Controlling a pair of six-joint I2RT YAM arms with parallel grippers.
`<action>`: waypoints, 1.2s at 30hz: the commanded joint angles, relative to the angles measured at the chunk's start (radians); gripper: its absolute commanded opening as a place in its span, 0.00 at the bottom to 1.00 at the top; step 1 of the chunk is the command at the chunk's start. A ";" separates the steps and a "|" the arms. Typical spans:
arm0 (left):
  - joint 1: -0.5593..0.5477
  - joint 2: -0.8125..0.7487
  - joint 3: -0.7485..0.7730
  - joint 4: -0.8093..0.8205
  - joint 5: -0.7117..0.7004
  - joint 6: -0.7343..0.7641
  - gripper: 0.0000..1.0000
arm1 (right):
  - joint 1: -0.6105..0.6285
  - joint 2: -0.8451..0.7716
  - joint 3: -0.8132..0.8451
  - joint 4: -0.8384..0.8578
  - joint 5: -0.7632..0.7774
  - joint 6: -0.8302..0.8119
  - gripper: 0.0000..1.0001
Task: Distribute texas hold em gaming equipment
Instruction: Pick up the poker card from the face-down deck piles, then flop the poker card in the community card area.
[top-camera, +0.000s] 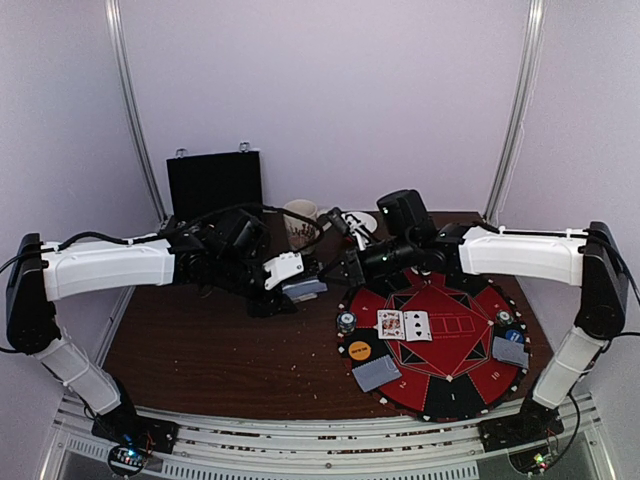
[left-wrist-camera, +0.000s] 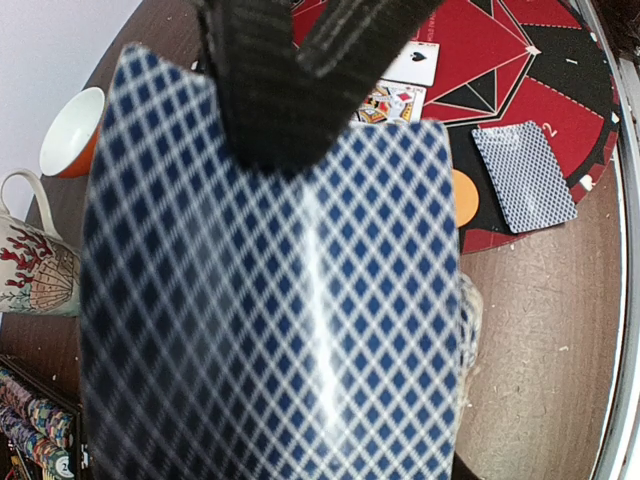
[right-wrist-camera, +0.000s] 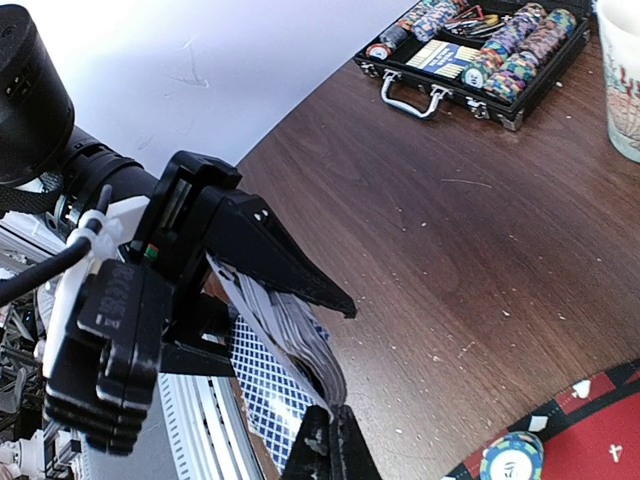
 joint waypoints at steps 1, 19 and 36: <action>-0.006 -0.017 0.024 0.033 0.021 0.010 0.43 | -0.039 -0.079 0.038 -0.108 0.074 -0.059 0.00; -0.006 -0.007 0.029 0.034 0.022 0.010 0.43 | -0.164 -0.224 -0.015 -0.657 1.259 -0.787 0.00; -0.005 -0.013 0.021 0.031 0.021 0.013 0.43 | -0.057 -0.151 -0.466 -0.473 1.027 -1.153 0.00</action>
